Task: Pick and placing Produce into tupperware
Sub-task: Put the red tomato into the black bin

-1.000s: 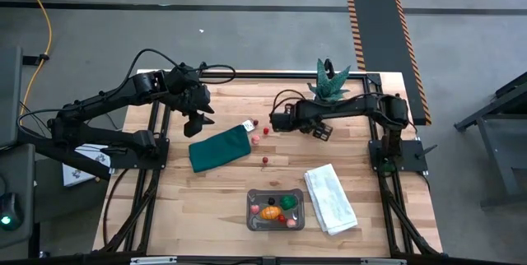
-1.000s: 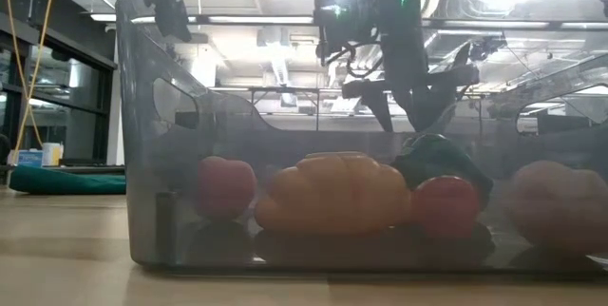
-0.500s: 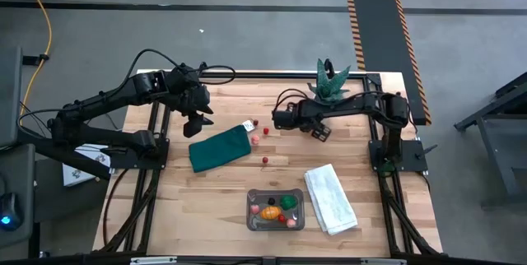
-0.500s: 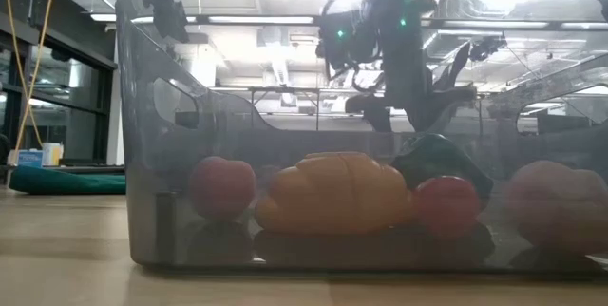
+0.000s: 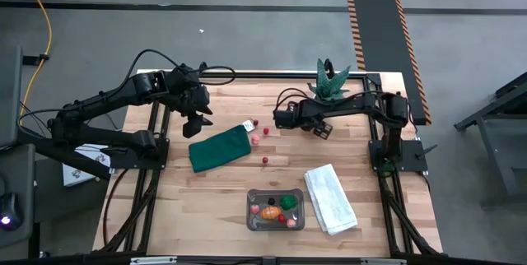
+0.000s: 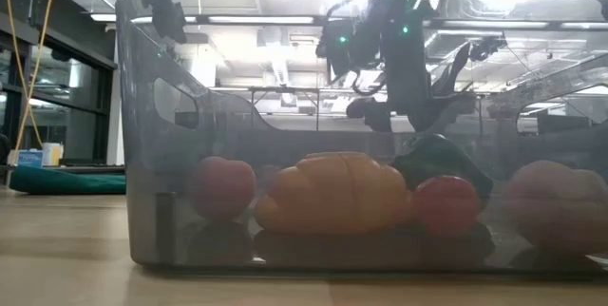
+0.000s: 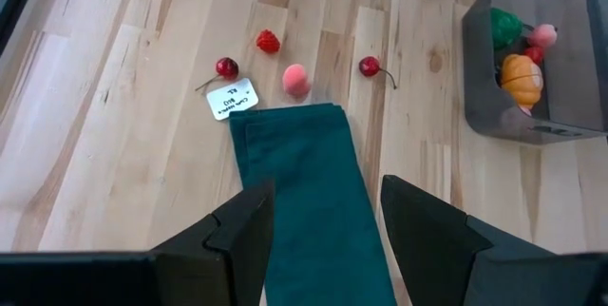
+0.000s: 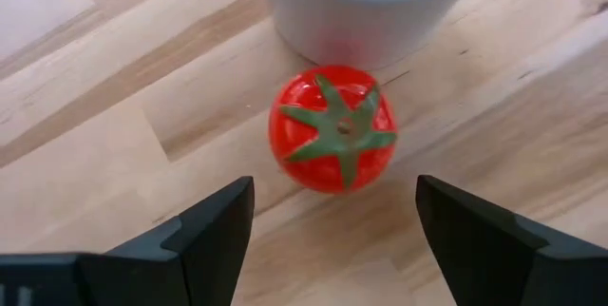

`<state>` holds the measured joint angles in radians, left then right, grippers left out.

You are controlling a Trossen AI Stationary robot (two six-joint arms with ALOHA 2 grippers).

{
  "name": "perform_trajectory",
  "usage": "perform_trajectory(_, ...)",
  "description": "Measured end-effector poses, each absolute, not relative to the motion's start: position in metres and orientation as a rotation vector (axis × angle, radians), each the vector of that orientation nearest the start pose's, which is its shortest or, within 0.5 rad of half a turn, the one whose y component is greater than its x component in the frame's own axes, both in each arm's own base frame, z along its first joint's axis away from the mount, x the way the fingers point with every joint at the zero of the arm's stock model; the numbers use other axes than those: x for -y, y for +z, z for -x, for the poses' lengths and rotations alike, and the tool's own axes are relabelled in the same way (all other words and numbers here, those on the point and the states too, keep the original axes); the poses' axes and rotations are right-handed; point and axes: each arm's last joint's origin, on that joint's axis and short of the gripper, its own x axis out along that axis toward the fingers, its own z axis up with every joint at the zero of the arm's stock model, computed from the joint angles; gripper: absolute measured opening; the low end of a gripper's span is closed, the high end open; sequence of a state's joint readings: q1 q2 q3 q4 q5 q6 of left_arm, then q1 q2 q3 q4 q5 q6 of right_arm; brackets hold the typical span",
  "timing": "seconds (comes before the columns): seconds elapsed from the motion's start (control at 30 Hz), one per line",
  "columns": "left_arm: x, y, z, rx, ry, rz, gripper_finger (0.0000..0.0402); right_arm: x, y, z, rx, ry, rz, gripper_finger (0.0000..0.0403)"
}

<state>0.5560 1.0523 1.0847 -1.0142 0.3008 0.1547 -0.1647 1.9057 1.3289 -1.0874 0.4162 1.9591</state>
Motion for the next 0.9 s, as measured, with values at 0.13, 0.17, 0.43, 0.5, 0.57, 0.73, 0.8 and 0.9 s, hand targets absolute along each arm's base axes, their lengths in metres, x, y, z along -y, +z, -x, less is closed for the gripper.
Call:
perform_trajectory(0.13, -0.090, 0.321, -0.161, -0.913, 0.163, 0.269, 0.0182, 0.068, 0.167, -0.329, -0.595, -1.763, -1.237, 0.0284)
perform_trajectory(0.17, -0.090, 0.321, -0.161, -0.915, 0.162, 0.270, 0.0182, 0.068, 0.165, -0.329, -0.589, -1.755, -1.244, 0.0285)
perform_trajectory(0.43, -0.090, 0.321, -0.161, -0.915, 0.163, 0.271, 0.0182, 0.067, 0.156, -0.325, -0.630, -1.749, -1.263, 0.0308)
perform_trajectory(0.5, -0.090, 0.321, -0.161, -0.915, 0.163, 0.271, 0.0182, 0.067, 0.156, -0.325, -0.649, -1.737, -1.251, 0.0315)
perform_trajectory(0.57, -0.090, 0.321, -0.161, -0.913, 0.163, 0.270, 0.0182, 0.067, 0.156, -0.325, -0.660, -1.734, -1.239, 0.0321)
perform_trajectory(0.73, -0.090, 0.321, -0.162, -0.910, 0.164, 0.268, 0.0182, 0.071, 0.156, -0.321, -0.689, -1.754, -1.210, 0.0328)
perform_trajectory(0.8, -0.090, 0.321, -0.162, -0.909, 0.164, 0.268, 0.0182, 0.074, 0.156, -0.321, -0.686, -1.755, -1.202, 0.0328)
perform_trajectory(0.9, -0.090, 0.321, -0.161, -0.912, 0.164, 0.270, 0.0182, 0.078, 0.156, -0.320, -0.657, -1.767, -1.188, 0.0329)
